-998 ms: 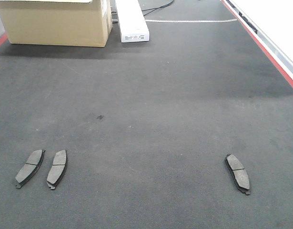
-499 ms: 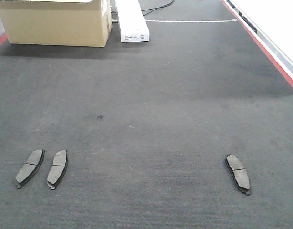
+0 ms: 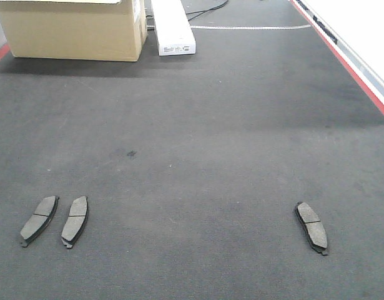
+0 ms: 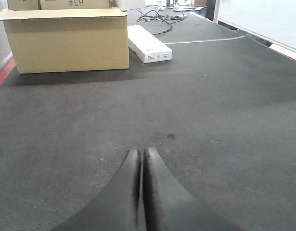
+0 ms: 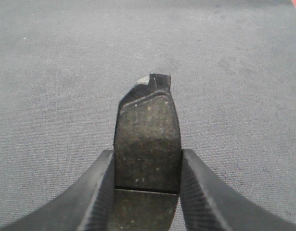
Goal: Move and align brake pads A on conveyor
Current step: 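Move the right gripper with its brake pad toward the other belt pad, then lower the right gripper's brake pad beside the other pad on the belt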
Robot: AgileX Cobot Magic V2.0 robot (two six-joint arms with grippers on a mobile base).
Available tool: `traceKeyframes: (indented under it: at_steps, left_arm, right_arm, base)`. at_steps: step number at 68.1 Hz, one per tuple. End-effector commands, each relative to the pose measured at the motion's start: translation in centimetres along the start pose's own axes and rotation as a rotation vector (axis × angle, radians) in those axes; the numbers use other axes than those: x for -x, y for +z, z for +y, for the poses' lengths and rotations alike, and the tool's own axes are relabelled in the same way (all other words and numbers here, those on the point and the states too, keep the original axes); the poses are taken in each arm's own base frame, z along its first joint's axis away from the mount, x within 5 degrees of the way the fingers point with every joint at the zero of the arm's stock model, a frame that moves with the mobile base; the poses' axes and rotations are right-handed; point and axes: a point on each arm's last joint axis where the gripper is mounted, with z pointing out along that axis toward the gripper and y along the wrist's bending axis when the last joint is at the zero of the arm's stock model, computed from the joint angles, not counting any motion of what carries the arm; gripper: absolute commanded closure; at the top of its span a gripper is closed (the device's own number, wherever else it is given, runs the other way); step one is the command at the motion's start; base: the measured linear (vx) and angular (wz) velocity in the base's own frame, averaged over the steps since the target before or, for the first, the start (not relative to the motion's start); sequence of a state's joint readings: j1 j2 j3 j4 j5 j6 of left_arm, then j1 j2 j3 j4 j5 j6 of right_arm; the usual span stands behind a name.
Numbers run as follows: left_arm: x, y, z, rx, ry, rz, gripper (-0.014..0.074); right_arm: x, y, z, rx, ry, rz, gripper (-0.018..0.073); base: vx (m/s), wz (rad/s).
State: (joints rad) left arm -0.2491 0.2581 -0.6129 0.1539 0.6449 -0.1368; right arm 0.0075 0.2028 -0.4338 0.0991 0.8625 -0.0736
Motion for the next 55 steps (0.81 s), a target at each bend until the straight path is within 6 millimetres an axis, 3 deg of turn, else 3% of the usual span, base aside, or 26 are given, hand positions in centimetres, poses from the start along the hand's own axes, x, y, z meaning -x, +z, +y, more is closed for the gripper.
traceKeyframes:
  at_steps: [1, 26, 41, 55]
  left_arm:
    - [1.3, -0.1, -0.1, -0.008, -0.001, -0.075, 0.0602]
    - [1.3, -0.1, -0.1, -0.008, -0.001, -0.075, 0.0602]
    - [1.3, -0.1, -0.1, -0.008, -0.001, -0.075, 0.0602]
    - [1.3, -0.1, -0.1, -0.008, -0.001, -0.075, 0.0602]
  right_arm:
    - [1.5, -0.5, 0.0, -0.011, -0.005, -0.102, 0.0571]
    - [2.1, 0.3, 0.0, 0.003, 0.018, -0.095, 0.0571]
    - [3.5, 3.9, -0.2, 0.011, 0.046, 0.11, 0.0571]
    - [6.2, 8.0, -0.6, 0.008, 0.054, 0.273, 0.0571]
  base:
    - [0.0, 0.0]
    - [0.0, 0.0]
    - [0.0, 0.0]
    - [0.0, 0.0]
